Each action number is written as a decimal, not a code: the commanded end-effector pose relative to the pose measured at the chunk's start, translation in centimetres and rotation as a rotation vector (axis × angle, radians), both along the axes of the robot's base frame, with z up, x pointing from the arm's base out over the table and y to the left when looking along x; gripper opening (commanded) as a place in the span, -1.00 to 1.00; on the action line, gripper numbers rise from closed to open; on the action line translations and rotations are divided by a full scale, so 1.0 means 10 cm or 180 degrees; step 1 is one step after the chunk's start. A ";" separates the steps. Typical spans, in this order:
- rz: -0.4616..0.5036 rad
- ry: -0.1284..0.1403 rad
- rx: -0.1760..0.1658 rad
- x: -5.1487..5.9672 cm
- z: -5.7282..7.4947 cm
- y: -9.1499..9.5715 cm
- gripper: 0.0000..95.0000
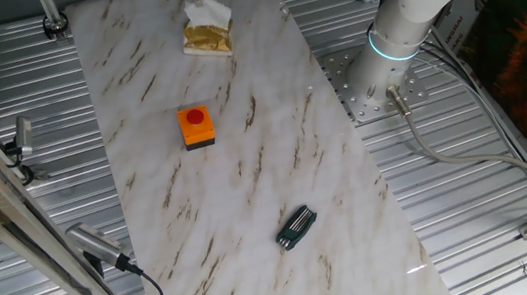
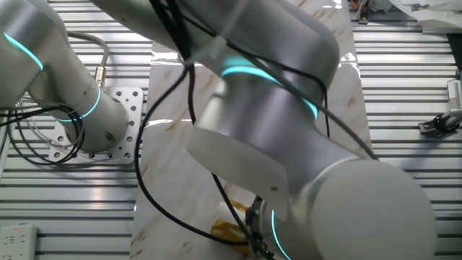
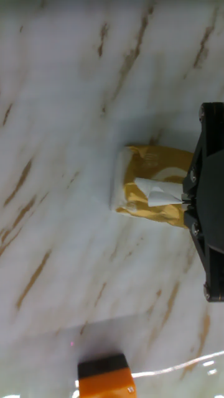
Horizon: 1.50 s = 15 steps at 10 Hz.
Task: Pull out a napkin
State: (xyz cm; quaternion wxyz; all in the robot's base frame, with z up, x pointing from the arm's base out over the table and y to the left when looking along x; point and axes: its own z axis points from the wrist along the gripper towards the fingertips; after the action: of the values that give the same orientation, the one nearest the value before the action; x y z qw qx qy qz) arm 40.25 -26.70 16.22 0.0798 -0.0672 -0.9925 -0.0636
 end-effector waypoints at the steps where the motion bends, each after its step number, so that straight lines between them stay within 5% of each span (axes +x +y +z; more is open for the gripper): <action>1: 0.0031 0.0020 0.0030 -0.03 0.12 -0.04 -1.00; 4: 0.0080 0.0115 0.0034 -0.05 0.45 -0.14 -1.00; 9: 0.0077 0.0169 0.0045 -0.06 0.79 -0.09 -1.00; 15: 0.0099 0.0131 0.0070 -0.06 0.78 -0.09 -1.00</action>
State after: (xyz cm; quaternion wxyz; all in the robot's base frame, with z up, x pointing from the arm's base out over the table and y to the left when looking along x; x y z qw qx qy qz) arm 39.86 -27.76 23.89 0.1023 -0.0523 -0.9907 -0.0725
